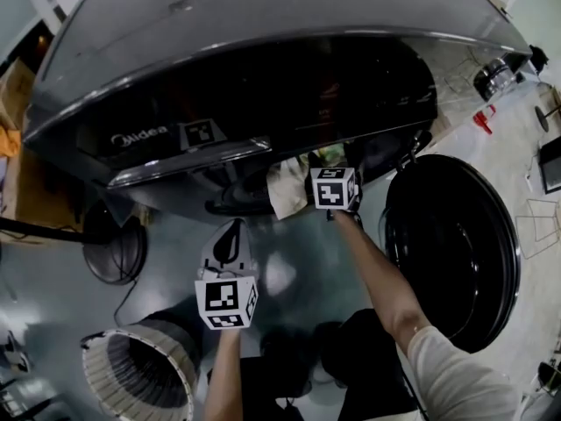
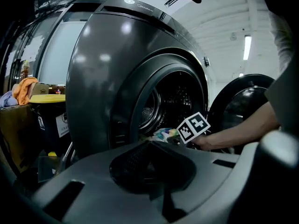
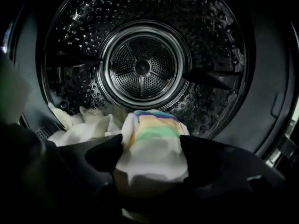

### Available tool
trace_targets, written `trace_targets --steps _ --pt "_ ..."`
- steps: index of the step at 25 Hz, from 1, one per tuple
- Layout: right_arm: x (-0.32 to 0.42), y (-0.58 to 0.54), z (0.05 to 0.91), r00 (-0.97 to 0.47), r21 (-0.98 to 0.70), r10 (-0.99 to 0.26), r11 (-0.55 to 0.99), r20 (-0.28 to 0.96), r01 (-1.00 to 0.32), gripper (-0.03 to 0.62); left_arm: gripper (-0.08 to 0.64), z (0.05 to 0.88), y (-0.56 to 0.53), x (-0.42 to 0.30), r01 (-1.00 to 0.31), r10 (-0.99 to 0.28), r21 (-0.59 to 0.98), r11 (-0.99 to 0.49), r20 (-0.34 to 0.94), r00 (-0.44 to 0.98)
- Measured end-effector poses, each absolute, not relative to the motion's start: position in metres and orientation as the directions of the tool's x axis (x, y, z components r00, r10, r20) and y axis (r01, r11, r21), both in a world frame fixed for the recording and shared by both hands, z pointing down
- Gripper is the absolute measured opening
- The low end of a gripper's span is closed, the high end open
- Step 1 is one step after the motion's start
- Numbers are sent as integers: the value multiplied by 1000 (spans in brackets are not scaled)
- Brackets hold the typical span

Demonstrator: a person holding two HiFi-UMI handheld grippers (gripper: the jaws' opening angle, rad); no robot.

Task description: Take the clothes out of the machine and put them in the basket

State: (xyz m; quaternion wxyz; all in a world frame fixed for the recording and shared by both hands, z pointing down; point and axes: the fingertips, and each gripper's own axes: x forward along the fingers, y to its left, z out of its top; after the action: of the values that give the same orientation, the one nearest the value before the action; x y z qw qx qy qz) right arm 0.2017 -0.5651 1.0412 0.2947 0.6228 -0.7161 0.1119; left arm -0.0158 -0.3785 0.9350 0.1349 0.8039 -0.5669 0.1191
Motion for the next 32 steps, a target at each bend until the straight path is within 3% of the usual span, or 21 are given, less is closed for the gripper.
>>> trace_targets --steps 3,5,8,19,32 --pt "205 -565 1047 -14 274 -829 200 559 -941 329 18 939 -378 -18 -944 -881 80 -320 342 328" --pt "206 -567 1046 -9 286 -830 202 558 -937 228 18 939 -379 -21 -945 -882 75 -319 341 324" --pt "210 -565 1041 -38 251 -819 219 572 -943 147 18 935 -376 -23 -945 -882 76 -318 341 324" --pt "219 -512 917 -94 192 -863 214 496 -958 127 18 850 -350 -14 -945 -856 123 -304 400 328" --pt "229 -392 771 -171 158 -814 305 555 -939 127 18 692 -304 18 -943 -837 168 -286 435 331"
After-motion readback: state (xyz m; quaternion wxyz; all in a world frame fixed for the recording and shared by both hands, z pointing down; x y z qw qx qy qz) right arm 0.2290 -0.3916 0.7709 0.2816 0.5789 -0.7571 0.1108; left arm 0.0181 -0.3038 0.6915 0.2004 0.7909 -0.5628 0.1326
